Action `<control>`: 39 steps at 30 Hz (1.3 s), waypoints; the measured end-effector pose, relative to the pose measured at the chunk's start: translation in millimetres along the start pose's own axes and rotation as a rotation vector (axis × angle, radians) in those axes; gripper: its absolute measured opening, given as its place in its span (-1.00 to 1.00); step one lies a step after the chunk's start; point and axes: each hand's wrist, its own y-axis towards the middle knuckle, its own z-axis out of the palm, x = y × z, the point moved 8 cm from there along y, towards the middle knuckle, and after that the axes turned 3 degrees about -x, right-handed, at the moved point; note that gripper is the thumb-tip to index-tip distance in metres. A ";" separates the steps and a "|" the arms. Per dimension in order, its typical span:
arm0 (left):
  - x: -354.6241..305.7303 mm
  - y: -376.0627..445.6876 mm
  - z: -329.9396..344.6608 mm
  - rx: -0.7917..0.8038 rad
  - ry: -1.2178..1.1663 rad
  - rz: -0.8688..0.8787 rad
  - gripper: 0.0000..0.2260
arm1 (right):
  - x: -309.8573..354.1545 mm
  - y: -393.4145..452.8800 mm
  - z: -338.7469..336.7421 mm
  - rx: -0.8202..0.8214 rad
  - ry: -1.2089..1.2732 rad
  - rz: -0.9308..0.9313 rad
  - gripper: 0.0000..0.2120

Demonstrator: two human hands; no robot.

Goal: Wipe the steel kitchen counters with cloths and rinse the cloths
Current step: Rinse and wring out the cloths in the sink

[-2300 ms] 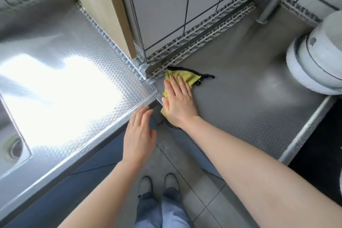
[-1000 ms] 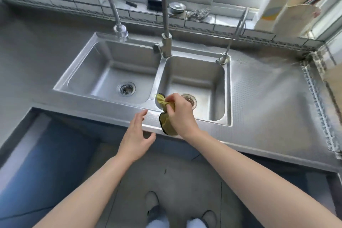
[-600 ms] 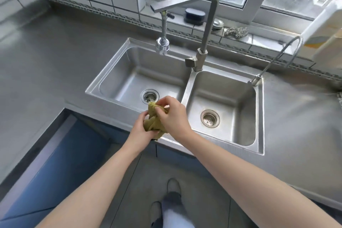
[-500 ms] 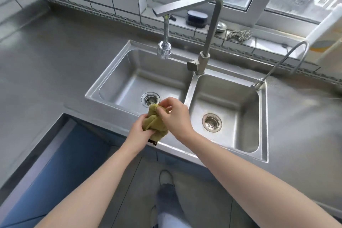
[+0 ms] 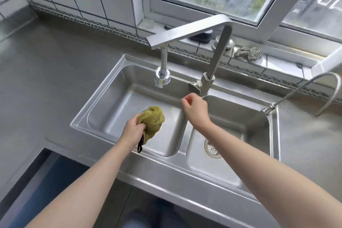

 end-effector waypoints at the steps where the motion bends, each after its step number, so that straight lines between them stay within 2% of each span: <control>1: -1.2 4.5 0.3 0.001 0.005 -0.002 -0.61 | -4.5 10.3 -6.7 -0.033 -0.001 0.018 -0.85; 4: -2.0 23.7 -0.4 0.017 0.066 -0.002 -0.65 | -12.5 39.8 -20.0 -0.108 -0.065 0.021 -0.87; 6: 0.2 35.5 -2.6 0.028 0.112 -0.017 -0.67 | -20.4 52.1 -23.2 -0.129 -0.132 0.045 -0.80; 9: 5.8 55.6 -4.0 0.059 0.150 -0.058 -0.71 | -37.9 70.2 -8.3 0.008 -0.269 0.196 -0.59; 11: 7.4 67.2 -4.3 0.078 0.174 -0.068 -0.72 | -44.7 78.8 2.0 0.111 -0.373 0.258 -0.53; 16: 7.2 95.6 -4.2 0.132 0.175 -0.092 -0.72 | -44.5 89.2 8.9 0.101 -0.490 0.263 -0.65; 22: 4.7 129.9 -6.2 0.238 0.201 -0.134 -0.74 | -41.7 87.2 16.3 0.080 -0.471 0.331 -0.67; 31: 3.3 161.7 -11.2 0.284 0.248 -0.167 -0.75 | -33.6 77.0 17.0 0.040 -0.521 0.411 -0.67; 35: 1.4 166.0 -4.6 0.286 0.281 -0.178 -0.74 | -8.8 63.6 21.5 -0.013 -0.692 0.363 -0.47; 37: -1.9 165.1 1.0 0.282 0.299 -0.175 -0.68 | 2.4 53.7 36.1 -0.031 -0.629 0.309 -0.50; 39: -6.1 162.4 8.0 0.280 0.247 -0.195 -0.64 | 5.1 44.4 58.4 0.054 -0.405 0.339 -0.71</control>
